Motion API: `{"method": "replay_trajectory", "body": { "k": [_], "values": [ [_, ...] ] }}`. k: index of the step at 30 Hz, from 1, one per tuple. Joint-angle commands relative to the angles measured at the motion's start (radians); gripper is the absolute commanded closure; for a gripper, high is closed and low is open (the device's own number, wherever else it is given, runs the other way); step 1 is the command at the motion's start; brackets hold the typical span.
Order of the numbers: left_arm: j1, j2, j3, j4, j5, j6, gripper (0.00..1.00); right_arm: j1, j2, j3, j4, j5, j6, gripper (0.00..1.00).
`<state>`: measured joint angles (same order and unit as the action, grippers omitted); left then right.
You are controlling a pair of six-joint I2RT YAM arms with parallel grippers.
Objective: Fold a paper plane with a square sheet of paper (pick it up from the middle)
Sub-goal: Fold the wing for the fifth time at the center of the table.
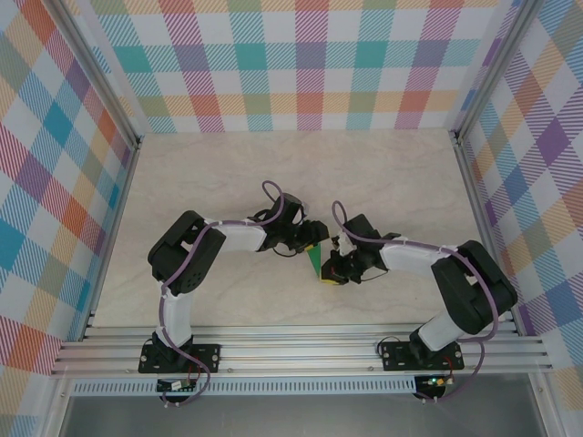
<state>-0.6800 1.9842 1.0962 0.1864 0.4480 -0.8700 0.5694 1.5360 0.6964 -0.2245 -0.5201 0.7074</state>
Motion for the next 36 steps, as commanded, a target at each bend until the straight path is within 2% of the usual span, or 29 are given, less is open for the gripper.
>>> {"method": "replay_trajectory", "body": {
  "k": [1,9,13,23,30,36],
  "values": [
    [-0.003,0.043,-0.014,-0.075,-0.04,0.013,0.45,-0.008,-0.018,0.057,0.024,0.046,0.049,0.93],
    [-0.003,0.043,-0.013,-0.071,-0.036,0.01,0.45,-0.039,0.15,0.099,0.199,0.016,0.14,0.93],
    [-0.003,0.041,-0.01,-0.076,-0.034,0.012,0.45,-0.04,0.202,0.107,0.179,0.002,0.124,0.93],
    [-0.003,0.047,-0.008,-0.085,-0.048,0.006,0.45,-0.016,0.179,0.01,0.028,-0.082,-0.018,0.94],
    [-0.003,0.046,-0.01,-0.09,-0.054,0.0,0.45,-0.011,0.144,-0.044,0.02,-0.09,-0.012,0.94],
    [-0.003,0.041,-0.013,-0.082,-0.048,-0.003,0.45,-0.011,0.068,-0.015,-0.019,-0.05,-0.026,0.93]
  ]
}}
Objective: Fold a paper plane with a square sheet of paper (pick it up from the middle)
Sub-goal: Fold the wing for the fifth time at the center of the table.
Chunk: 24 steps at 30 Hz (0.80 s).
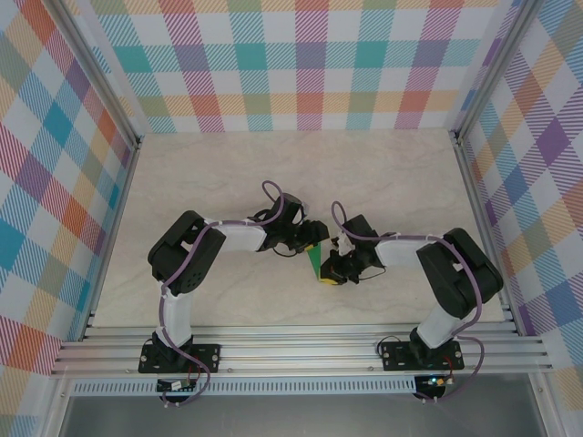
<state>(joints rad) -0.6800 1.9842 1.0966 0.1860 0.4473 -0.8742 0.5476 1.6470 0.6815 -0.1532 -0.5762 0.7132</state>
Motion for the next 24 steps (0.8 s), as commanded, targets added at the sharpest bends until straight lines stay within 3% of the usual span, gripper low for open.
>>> {"method": "replay_trajectory", "body": {
  "k": [1,8,14,24],
  "values": [
    [-0.003,0.04,-0.014,-0.082,-0.045,0.004,0.45,0.01,-0.06,0.012,-0.096,0.025,-0.028,0.93],
    [-0.003,0.039,-0.018,-0.071,-0.041,0.004,0.45,0.009,-0.086,0.062,-0.003,0.083,0.038,0.92],
    [-0.002,0.039,-0.015,-0.071,-0.034,0.004,0.45,0.009,-0.013,0.082,0.104,0.105,0.11,0.91],
    [-0.003,0.043,-0.012,-0.068,-0.034,0.003,0.45,0.007,0.087,0.124,0.123,0.127,0.121,0.9]
  ]
}}
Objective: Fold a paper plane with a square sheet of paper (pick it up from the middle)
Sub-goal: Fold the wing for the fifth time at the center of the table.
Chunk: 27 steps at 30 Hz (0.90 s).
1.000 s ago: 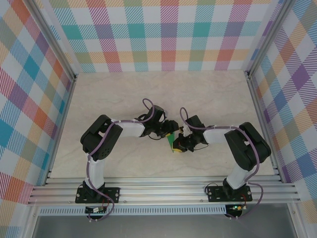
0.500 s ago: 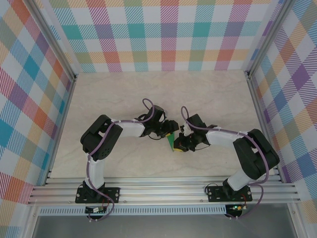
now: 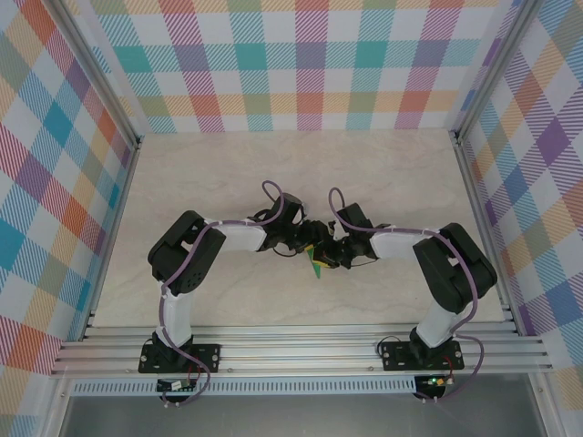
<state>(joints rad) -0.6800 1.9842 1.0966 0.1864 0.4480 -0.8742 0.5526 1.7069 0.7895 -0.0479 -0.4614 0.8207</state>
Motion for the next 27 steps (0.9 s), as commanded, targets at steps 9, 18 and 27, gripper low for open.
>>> {"method": "replay_trajectory", "body": {
  "k": [9,18,27],
  "values": [
    [-0.003,0.033,-0.014,-0.071,-0.037,0.012,0.45,0.0,0.094,-0.065,0.037,0.0,0.011,0.96],
    [-0.003,0.018,-0.011,-0.073,-0.038,0.019,0.42,0.001,0.086,-0.111,0.009,-0.011,-0.037,0.98],
    [0.019,-0.12,0.028,-0.178,-0.035,0.195,0.3,0.0,0.091,-0.104,-0.03,-0.057,-0.137,0.99]
  ]
}}
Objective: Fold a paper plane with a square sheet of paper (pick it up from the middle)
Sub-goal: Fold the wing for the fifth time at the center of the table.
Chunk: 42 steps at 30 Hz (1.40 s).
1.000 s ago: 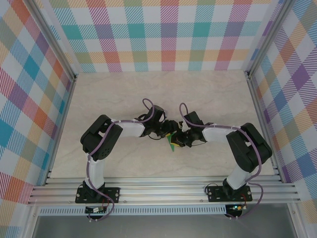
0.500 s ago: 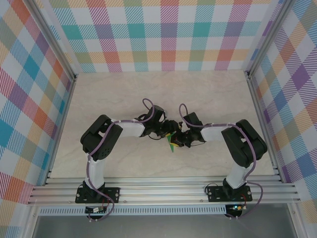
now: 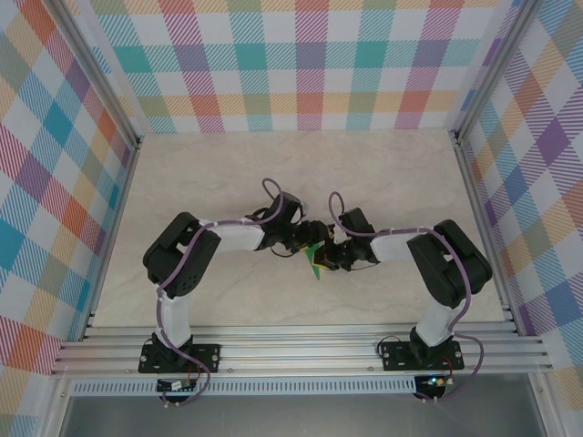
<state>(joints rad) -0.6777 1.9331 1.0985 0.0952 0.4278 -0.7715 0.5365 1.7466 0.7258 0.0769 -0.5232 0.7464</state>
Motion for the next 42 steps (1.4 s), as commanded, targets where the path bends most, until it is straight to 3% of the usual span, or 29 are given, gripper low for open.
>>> {"method": "replay_trajectory", "body": {
  "k": [1,10,15,25,34,42],
  "values": [
    [0.022,-0.089,0.033,-0.103,-0.023,0.107,0.29,0.014,0.053,-0.039,-0.155,0.0,-0.07,0.99],
    [0.044,-0.199,-0.077,-0.048,-0.1,0.057,0.31,-0.001,0.06,-0.029,-0.179,-0.024,-0.115,1.0],
    [0.044,-0.183,-0.142,0.067,-0.034,0.014,0.43,-0.01,0.066,-0.026,-0.186,-0.037,-0.13,1.0],
    [0.043,-0.087,-0.147,0.196,0.018,-0.046,0.44,-0.014,0.078,-0.012,-0.19,-0.049,-0.134,1.0],
    [0.05,-0.019,-0.126,0.145,-0.039,0.007,0.46,-0.013,0.084,-0.024,-0.186,-0.055,-0.139,1.0],
    [0.108,0.003,-0.1,0.1,-0.046,0.064,0.46,-0.014,0.07,-0.041,-0.198,-0.056,-0.151,1.0]
  ]
}}
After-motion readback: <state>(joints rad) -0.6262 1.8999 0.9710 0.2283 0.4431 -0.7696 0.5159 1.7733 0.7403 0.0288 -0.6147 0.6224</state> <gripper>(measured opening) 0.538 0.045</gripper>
